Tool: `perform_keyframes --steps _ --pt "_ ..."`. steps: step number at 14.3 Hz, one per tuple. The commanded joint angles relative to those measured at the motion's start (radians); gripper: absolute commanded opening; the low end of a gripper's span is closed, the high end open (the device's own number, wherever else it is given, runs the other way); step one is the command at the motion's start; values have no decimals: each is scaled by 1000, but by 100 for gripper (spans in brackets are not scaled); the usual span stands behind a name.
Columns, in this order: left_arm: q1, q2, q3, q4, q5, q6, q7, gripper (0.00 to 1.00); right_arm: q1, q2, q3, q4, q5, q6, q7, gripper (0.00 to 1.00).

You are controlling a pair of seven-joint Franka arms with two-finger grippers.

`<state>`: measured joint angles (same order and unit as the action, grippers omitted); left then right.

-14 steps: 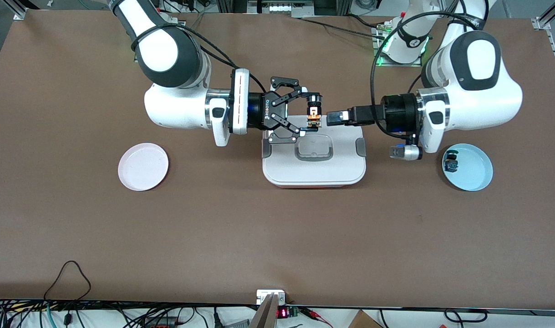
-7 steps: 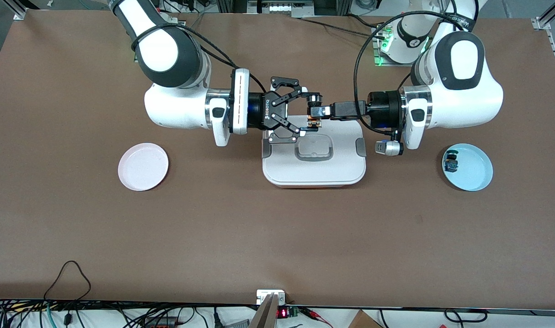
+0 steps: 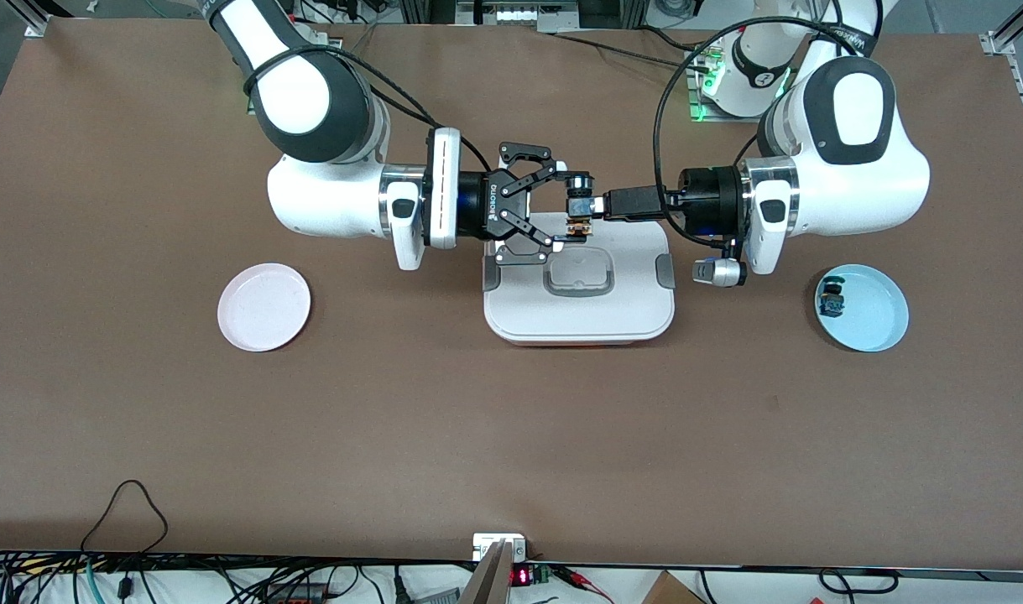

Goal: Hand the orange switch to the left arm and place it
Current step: 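Hold the switch with the right gripper while the left gripper grasps it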

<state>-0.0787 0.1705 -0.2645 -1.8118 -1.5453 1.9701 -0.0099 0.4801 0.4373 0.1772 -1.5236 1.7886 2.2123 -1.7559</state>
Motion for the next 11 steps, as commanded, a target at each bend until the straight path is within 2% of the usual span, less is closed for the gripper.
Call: perform_keyframes --steps 1,3,11 --pt "-4 -9 -2 -11 -21 3 11 28 11 -11 -5 2 79 7 -20 100" --pt "-4 -9 -2 -9 -21 3 13 26 14 -11 -5 2 112 7 -20 100" --pt "11 -14 4 -1 28 -34 8 26 3 -45 -24 -67 101 -13 -19 100"
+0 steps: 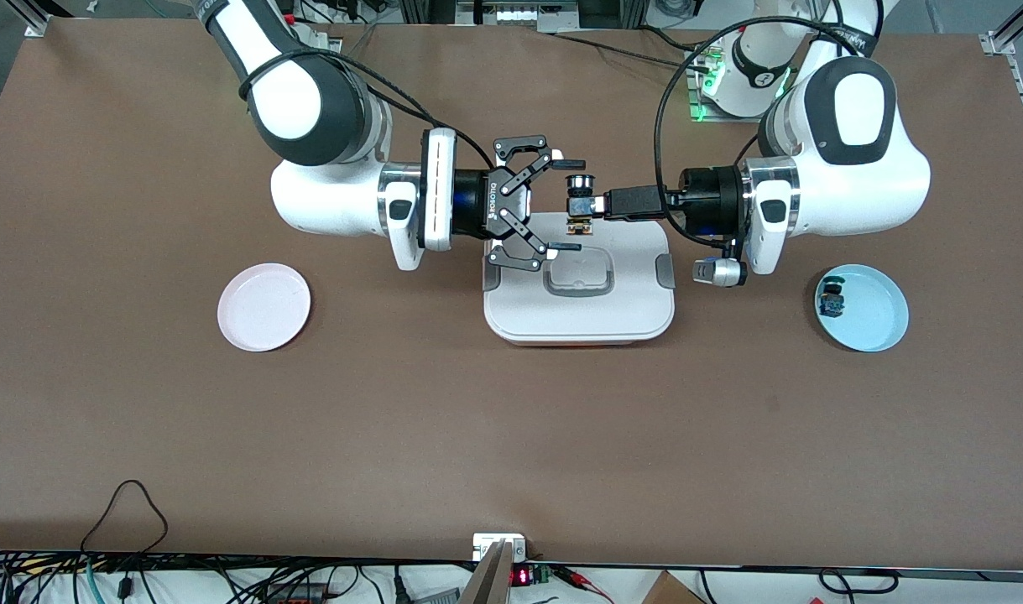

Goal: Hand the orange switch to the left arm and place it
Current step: 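Open the right gripper and withdraw while the left gripper pulls the switch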

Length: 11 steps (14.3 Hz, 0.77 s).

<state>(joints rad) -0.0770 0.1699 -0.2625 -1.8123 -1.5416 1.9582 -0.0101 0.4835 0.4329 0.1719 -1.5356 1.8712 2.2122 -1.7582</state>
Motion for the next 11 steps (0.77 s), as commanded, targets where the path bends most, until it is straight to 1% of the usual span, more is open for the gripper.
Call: perform_keyframes --steps 1,3,5,7,9,11 --pt "9 -13 5 -1 68 -22 9 26 -2 -51 -41 -64 14 -31 -15 100" --pt "13 -13 9 17 167 -36 9 26 0 -54 -92 -84 13 -116 -14 100" --pt "17 -13 9 22 262 -41 9 26 -2 -57 -141 -100 -21 -189 -14 100" --pt "26 -13 8 54 416 -53 9 26 -2 -60 -185 -110 -61 -242 -12 100" --pt "42 -3 9 100 561 -110 9 26 -2 -63 -235 -132 -82 -288 -12 100" --pt "63 0 8 134 716 -156 25 26 -2 -69 -290 -147 -136 -330 -10 100"
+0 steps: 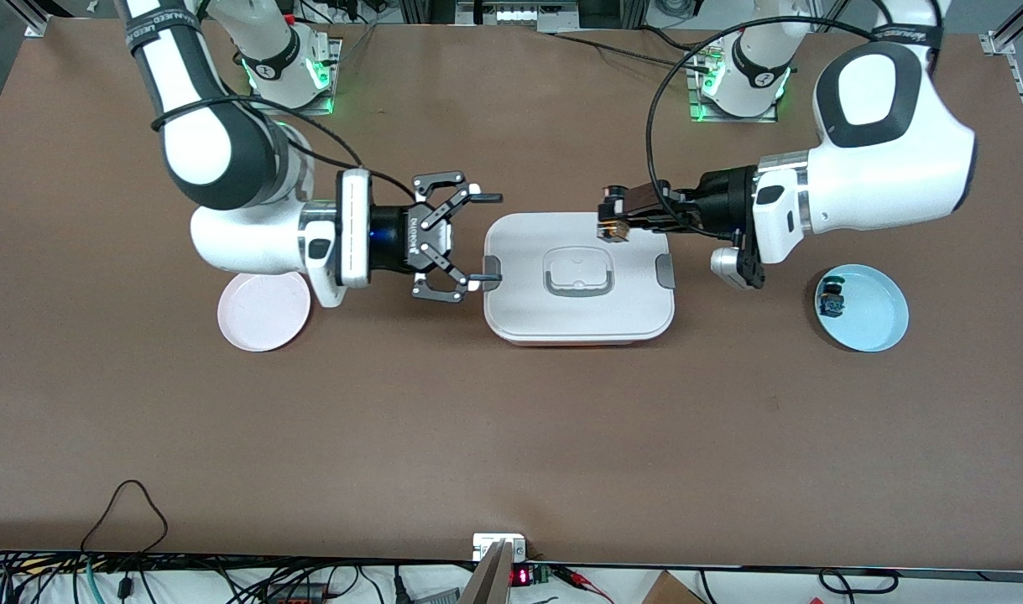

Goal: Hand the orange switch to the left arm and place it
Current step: 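Open the right gripper and withdraw while the left gripper pulls the switch, then lower the switch onto the blue plate with the left gripper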

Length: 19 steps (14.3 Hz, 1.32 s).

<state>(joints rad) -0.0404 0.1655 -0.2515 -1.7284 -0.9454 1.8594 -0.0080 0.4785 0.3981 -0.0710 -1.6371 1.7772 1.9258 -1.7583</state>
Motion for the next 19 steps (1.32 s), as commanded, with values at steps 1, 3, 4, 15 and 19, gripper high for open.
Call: perform_keyframes --steps 1,3,4,15,19 --pt "37 14 -3 53 184 -80 73 26 -4 -35 -76 -47 -65 -77 -10 100" --pt "66 25 -2 47 249 -123 198 26 -23 -35 -125 -47 -114 -148 -7 100" --pt "86 34 -2 49 325 -137 266 26 -31 -35 -147 -47 -142 -175 -7 100" --pt "218 112 -2 6 956 -143 930 27 -60 -117 -296 -41 -603 -289 536 100" --pt "270 109 -2 -29 1122 -126 1120 27 -66 -122 -300 -41 -835 -288 871 100"
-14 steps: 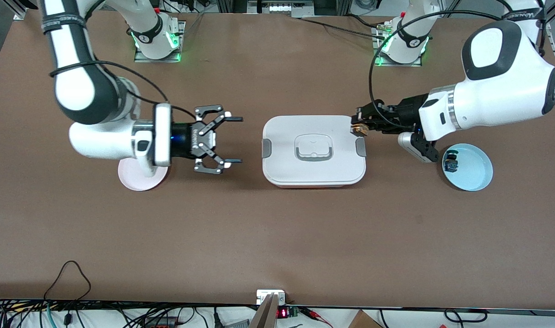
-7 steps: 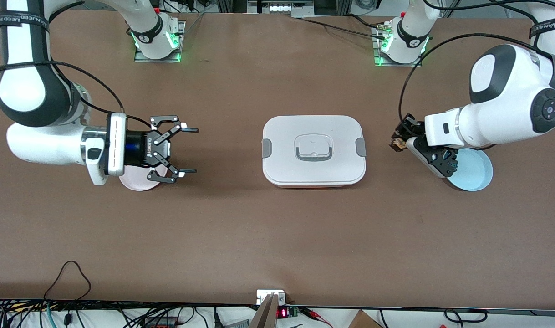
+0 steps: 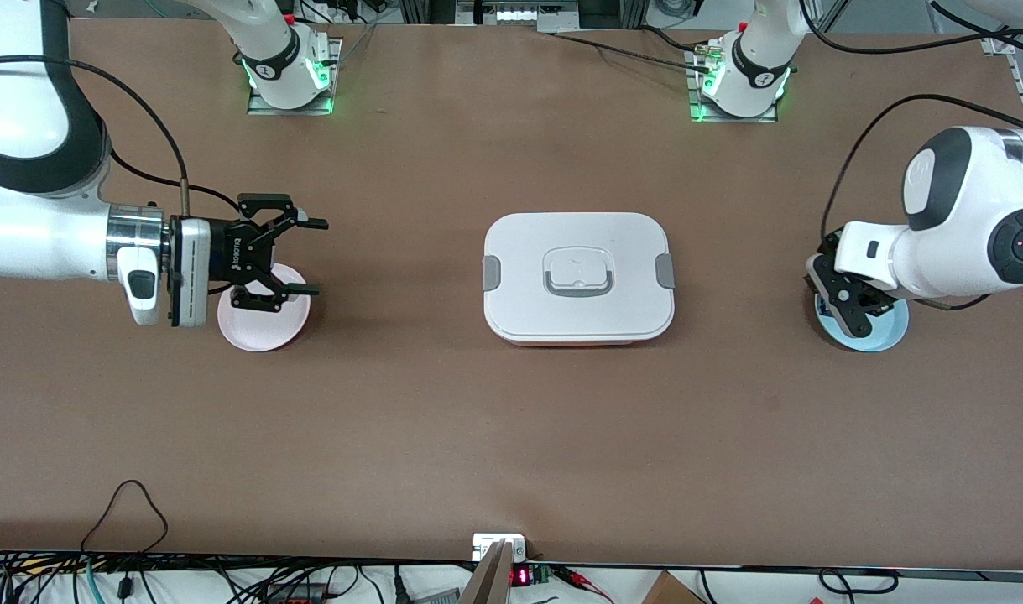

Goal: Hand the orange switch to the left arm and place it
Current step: 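Lower the switch onto the blue plate with the left gripper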

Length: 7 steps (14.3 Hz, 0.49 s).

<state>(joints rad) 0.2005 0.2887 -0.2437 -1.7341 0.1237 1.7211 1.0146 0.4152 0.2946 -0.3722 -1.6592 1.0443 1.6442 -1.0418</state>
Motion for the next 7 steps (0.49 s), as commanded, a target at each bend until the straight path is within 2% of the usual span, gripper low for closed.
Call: perform_keyframes --steps 1,4,5,7 --pt "60 -13 -9 -48 54 49 155 27 -3 -25 1 -17 -171 -6 258 100" --pt "154 -19 -9 -165 109 236 303 27 4 -28 6 13 -390 -13 580 100" --pt "180 -17 -9 -197 123 295 355 27 7 -28 13 25 -496 -61 706 100" --pt "226 -16 -9 -269 146 449 451 27 25 -29 16 44 -625 -108 856 100"
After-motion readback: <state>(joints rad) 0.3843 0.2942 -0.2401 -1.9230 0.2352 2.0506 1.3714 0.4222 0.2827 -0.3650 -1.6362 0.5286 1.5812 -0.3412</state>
